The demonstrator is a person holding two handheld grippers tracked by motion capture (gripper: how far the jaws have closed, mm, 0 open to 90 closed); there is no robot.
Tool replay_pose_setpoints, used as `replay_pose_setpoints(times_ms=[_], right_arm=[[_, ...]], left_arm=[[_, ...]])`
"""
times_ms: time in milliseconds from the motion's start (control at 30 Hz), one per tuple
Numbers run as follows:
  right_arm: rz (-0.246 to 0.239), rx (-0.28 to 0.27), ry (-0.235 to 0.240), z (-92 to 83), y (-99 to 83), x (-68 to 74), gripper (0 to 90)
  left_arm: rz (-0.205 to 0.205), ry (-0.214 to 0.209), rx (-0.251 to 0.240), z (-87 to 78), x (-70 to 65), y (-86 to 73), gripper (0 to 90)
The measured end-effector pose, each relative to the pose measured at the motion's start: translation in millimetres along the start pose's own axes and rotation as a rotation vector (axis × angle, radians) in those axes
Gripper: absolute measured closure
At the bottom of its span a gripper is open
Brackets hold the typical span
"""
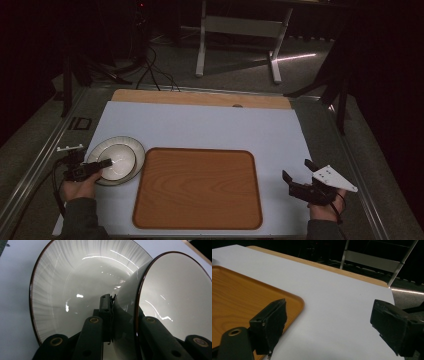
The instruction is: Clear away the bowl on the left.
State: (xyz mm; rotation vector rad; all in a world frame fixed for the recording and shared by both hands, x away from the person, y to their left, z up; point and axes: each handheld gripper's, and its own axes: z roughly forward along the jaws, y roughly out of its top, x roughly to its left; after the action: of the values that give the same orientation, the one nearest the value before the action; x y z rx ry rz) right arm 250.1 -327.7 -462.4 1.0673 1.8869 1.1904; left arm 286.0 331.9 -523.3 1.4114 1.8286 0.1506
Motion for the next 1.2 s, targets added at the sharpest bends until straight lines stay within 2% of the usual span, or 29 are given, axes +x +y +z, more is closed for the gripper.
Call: replay_pose_setpoints(times_ms=[133,333,500,667,1200], right_arm=[[0.000,0.000,0.001,0.0,0.1,0.4,13.3],[-0.001,0.001,0.002,0.0,0.1,0.5,13.3],[-0.001,0.001,0.002,0.0,0.1,0.4,13.3],[-0.001,0.001,0.002,0.0,0.1,0.6,13.3],[-0.002,0.001,0.003,-0.2,0.0,0.3,13.3]], left_arm=[[-0.006,-0.012,-0.018,-1.6,1.0,-0.1,80.3],[0.004,0.019,-0.047,-5.2,-0.1,-0.3,80.1],[0.010,0.013,-0.079,-8.8,-0.6,-0.4,80.2],[0.043,0.008,-0.111,-12.6,-4.9,0.3,80.1],[0.113,-0.012,-0.204,-23.9,-18.5,0.2,80.1]])
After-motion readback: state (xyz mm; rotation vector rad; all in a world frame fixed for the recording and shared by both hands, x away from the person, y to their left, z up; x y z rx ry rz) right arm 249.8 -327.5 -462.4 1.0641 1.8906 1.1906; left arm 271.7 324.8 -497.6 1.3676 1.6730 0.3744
